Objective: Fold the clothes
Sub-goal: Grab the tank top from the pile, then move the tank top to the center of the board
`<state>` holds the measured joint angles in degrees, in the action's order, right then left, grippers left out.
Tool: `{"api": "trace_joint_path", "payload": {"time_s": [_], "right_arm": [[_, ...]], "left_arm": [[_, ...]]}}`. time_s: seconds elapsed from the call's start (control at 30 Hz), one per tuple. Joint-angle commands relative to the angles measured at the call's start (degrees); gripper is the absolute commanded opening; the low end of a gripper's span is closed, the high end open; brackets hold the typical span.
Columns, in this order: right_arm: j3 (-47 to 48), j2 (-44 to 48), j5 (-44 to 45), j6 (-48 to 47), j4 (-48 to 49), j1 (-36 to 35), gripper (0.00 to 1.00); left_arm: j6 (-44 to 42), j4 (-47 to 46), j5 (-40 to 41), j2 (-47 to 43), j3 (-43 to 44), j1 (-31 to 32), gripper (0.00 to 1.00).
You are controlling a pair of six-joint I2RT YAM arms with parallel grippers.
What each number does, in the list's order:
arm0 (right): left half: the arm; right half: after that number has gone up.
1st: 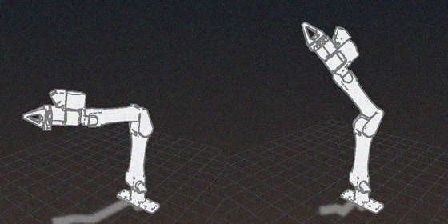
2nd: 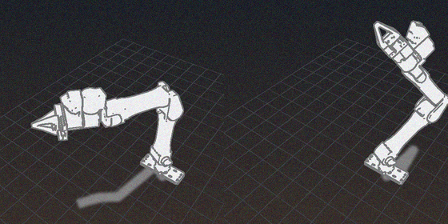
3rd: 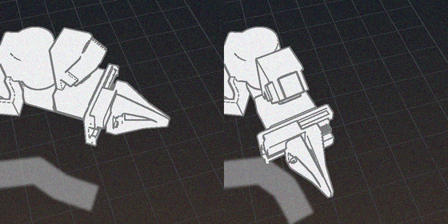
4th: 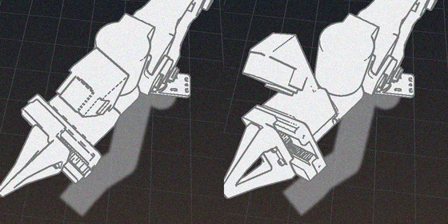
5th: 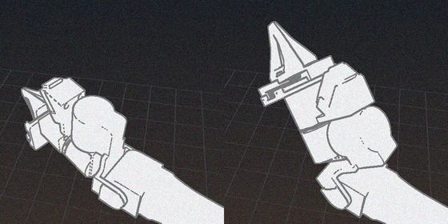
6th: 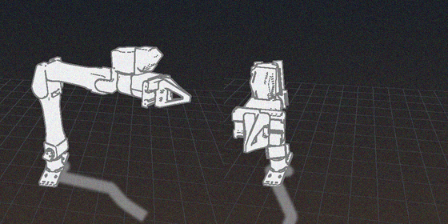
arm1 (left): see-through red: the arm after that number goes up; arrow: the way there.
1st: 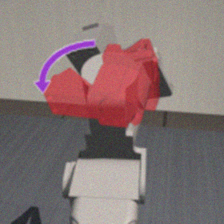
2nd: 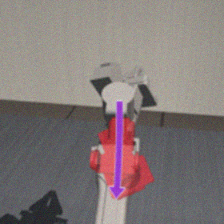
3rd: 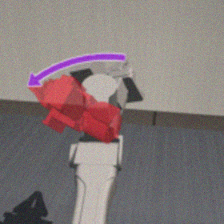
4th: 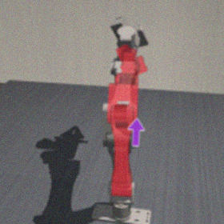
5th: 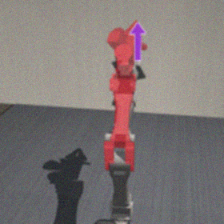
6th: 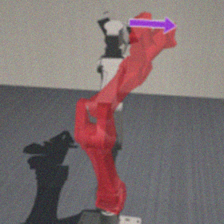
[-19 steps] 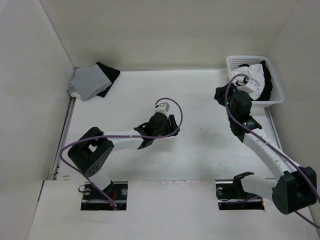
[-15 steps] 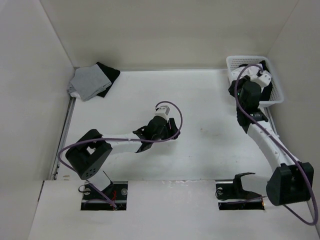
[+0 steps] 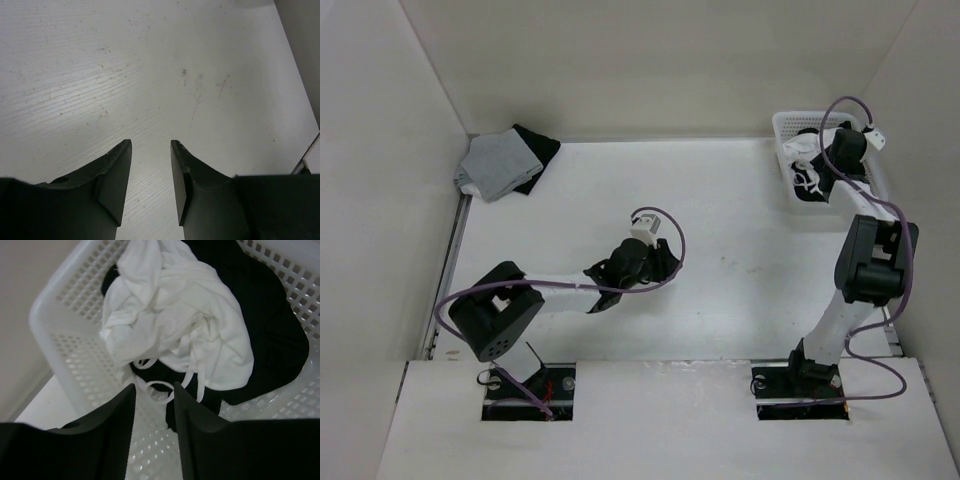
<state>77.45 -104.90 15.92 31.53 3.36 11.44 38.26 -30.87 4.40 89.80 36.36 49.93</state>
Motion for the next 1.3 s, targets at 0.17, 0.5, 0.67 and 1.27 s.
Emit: {"api": "trace_joint_path", "payload": {"time_s": [0.17,0.5,0.67,1.27], "right_arm": [[13.9,-12.9,-3.4,0.1,-4.1,3.5,0.52],[19.8,-19.0,-7.7,4.0,-0.7,3.6,0.52],[24.9,-22.9,-7.9,5.4,-4.5,3.6,0.5],[1.7,15.5,-9.3,7.1,13.8,-1.0,0.0]], "left_arm": [[-0.6,-5.1,-0.8,2.1,0.3,-0.5,0.37],[-0.1,-7.2,-2.0,2.7,0.0,-0.8,0.38],[0.8,-7.7,-3.1,3.4,0.0,-1.6,0.38],[1.3,-7.7,-3.3,2.9,-0.4,-3.0,0.38]]}}
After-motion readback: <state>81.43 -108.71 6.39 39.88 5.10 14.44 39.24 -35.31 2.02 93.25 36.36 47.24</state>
